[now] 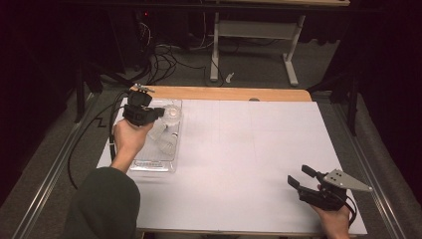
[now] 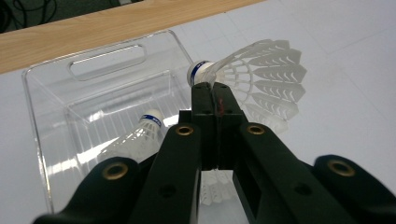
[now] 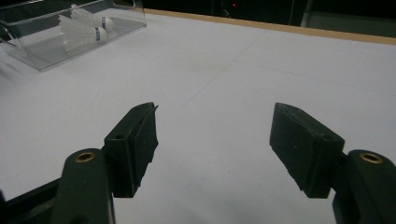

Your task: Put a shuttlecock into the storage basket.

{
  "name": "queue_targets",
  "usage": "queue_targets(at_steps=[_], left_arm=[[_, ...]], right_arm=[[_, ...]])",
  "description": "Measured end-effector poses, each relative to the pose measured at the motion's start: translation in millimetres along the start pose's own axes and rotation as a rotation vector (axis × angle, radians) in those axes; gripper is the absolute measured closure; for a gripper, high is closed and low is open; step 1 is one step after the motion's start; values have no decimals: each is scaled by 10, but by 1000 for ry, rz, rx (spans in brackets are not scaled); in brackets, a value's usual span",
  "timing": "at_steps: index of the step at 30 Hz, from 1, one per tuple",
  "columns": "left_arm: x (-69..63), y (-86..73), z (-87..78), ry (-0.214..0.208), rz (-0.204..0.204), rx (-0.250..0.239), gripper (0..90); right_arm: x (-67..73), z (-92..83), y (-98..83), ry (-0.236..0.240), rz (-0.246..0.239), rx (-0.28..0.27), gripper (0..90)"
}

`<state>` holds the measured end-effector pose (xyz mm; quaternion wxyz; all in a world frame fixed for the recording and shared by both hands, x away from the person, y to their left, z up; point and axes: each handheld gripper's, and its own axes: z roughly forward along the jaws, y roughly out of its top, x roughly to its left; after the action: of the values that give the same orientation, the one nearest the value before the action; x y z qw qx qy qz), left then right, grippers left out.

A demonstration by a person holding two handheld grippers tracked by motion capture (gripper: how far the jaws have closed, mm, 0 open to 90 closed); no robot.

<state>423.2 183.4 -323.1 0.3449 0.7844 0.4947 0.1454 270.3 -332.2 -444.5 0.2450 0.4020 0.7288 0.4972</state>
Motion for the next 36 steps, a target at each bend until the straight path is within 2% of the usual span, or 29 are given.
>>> queue_targets(at_steps=[10, 30, 32, 34, 36], left_arm=[[102, 15, 88, 48, -14, 5, 898], [242, 36, 289, 108, -48, 29, 891], [232, 34, 320, 114, -45, 34, 848], [220, 36, 352, 114, -43, 52, 734], [214, 30, 362, 118, -46, 56, 662]], right_arm=[[0, 3, 0, 0, -1, 0, 327], [-1, 1, 0, 0, -1, 0, 327], [-1, 0, 0, -1, -1, 0, 328], [-1, -2, 0, 0, 0, 0, 328], [-2, -1, 0, 0, -1, 0, 328]])
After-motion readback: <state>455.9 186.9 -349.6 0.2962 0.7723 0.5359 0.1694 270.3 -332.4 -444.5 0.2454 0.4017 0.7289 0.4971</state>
